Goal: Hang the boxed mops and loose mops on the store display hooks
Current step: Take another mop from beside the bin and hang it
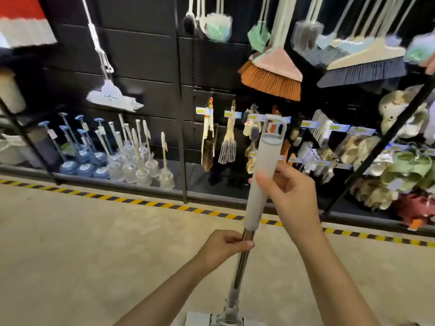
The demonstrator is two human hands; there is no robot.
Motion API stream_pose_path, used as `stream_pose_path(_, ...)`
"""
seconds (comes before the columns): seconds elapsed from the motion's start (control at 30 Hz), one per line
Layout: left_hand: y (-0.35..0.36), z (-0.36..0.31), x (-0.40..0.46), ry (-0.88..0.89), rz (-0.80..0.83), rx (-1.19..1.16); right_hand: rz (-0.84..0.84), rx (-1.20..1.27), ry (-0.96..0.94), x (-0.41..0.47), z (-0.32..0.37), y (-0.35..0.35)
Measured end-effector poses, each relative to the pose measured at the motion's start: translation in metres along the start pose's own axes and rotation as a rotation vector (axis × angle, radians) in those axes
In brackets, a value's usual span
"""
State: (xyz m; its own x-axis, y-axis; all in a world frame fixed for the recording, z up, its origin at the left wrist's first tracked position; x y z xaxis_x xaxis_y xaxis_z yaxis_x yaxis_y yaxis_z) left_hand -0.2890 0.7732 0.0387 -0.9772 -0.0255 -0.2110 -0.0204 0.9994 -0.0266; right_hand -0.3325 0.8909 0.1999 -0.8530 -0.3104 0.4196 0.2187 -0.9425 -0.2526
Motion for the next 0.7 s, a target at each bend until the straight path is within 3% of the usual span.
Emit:
stream_pose_path(0.2,-0.114,-0.011,-0.003,0.022,-0.214,-0.047,0.12,0.106,-0.1,0.054,0.014,0.099)
stream_pose_path(0.33,-0.176,-0.026,0.007,0.067,-0.399,-0.123,0.199,0.185,-0.069,0.101,0.022,0.151)
stream_pose_path(0.7,-0.34,-0.057,0.046,0.114,-0.741,-0.133,0.633,0.429,0.005,0.225,0.007,0.314)
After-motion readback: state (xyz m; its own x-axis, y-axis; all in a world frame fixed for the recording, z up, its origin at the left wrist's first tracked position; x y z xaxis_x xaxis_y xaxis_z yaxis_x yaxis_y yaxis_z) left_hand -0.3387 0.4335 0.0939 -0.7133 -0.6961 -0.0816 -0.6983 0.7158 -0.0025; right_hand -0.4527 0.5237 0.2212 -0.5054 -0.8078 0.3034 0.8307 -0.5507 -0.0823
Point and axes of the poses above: each hand's wrist, its own x-axis towards the middle knuckle, its own y-axis out of the palm, z = x × y, the point moved 2 cm from there along x, towards the middle knuckle, and after that the axes turned 3 degrees about -x, right-handed, at the moved point
